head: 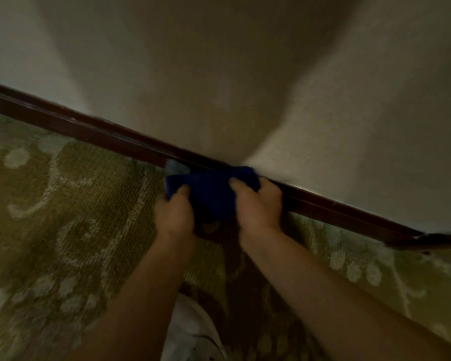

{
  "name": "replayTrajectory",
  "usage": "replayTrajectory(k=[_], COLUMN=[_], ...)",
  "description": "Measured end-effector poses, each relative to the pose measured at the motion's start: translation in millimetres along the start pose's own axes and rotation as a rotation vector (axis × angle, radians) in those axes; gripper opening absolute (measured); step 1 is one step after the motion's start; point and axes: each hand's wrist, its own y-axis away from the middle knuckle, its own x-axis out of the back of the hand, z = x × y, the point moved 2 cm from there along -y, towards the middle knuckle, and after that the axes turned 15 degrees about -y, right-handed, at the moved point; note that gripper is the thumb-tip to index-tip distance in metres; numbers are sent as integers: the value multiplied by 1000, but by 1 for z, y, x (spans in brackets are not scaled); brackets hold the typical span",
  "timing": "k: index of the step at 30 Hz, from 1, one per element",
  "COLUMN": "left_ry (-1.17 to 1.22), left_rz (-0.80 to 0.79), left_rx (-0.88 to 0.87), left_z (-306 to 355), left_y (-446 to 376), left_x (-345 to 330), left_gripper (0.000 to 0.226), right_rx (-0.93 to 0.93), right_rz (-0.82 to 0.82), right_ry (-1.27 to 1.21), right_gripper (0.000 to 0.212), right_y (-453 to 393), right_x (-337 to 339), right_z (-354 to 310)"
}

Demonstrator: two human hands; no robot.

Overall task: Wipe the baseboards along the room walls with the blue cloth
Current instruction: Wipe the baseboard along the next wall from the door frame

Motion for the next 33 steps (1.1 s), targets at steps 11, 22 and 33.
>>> replayTrajectory(k=[11, 22, 33], left_ry=[-38, -182, -198], left_rz=[29, 11, 269], left_rx=[-284, -399, -416], left_z=[33, 50, 58], left_y=[11, -19, -35], left_x=[34, 18, 32], left_gripper=[5, 13, 6], right_rx=[-177, -398, -446], right_rz=[6, -24, -26], right_ry=[-340, -539, -496], right_gripper=[19, 41, 46], right_y=[14, -2, -11], right_x=[-14, -8, -40], right_z=[3, 11, 27])
